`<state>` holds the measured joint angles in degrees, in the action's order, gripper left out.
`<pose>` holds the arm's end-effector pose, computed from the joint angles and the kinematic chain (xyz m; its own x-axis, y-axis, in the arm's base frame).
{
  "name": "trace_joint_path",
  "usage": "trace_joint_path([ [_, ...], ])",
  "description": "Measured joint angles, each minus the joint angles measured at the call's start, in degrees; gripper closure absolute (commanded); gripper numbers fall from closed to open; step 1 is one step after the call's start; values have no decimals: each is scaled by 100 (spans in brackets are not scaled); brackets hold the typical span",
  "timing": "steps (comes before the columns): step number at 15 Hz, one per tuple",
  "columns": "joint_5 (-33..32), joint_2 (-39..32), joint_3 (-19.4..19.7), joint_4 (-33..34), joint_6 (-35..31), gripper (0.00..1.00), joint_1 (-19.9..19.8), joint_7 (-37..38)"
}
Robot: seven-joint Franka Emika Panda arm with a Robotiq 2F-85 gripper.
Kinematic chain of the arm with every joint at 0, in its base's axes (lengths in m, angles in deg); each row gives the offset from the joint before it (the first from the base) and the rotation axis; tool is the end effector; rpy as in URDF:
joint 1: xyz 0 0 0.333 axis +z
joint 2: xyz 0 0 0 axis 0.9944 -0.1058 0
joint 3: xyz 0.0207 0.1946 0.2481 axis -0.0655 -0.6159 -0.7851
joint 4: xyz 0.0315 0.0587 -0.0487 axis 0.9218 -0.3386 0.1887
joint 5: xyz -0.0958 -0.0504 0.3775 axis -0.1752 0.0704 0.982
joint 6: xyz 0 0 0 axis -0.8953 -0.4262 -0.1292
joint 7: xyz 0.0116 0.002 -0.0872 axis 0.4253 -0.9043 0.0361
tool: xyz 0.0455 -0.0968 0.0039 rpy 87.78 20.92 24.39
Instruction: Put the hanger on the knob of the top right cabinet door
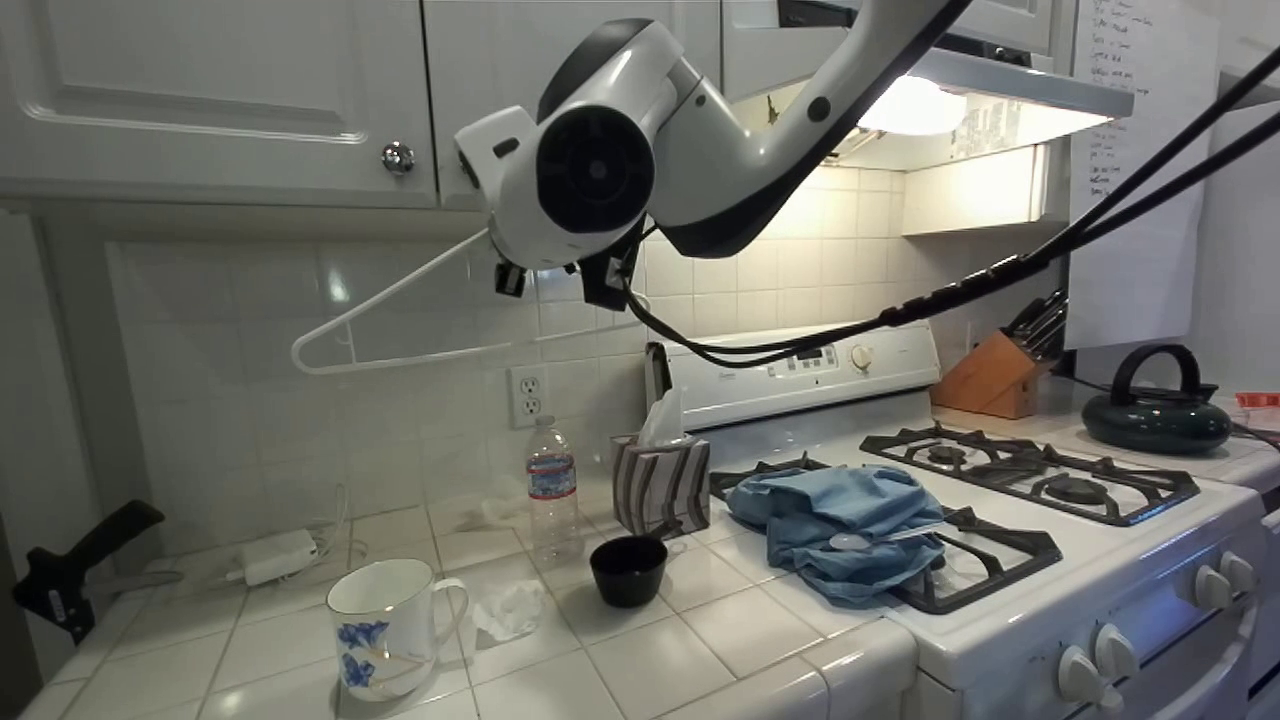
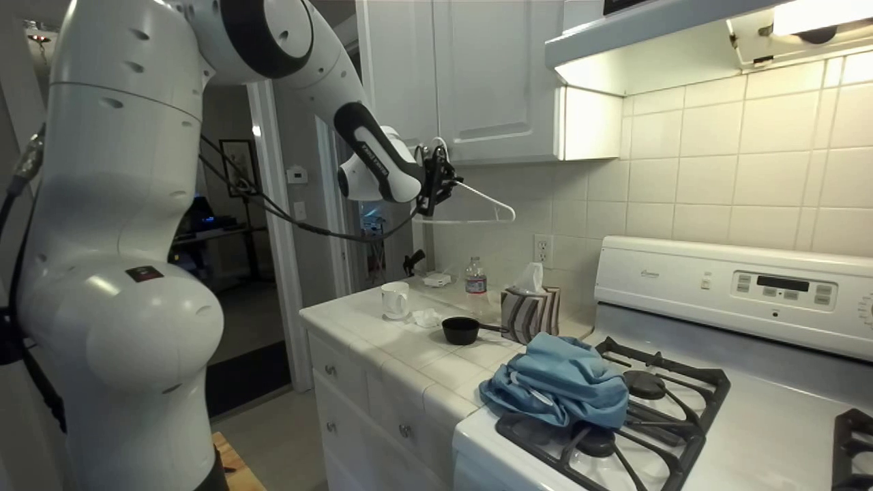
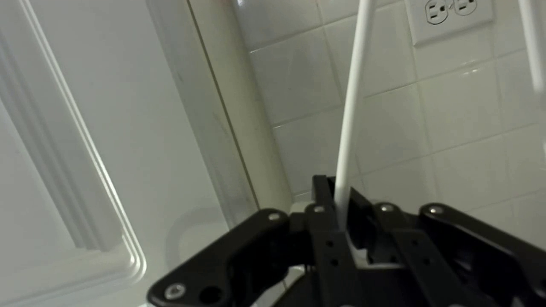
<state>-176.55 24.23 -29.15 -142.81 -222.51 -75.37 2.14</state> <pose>0.6158 0.2104 0.4333 0.1748 0.9419 0.2869 -0.0345 -0.2853 0.9578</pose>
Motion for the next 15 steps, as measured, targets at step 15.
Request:
trace_joint_path([
  [15,0,-146,6,393,-424,98,-101,108],
])
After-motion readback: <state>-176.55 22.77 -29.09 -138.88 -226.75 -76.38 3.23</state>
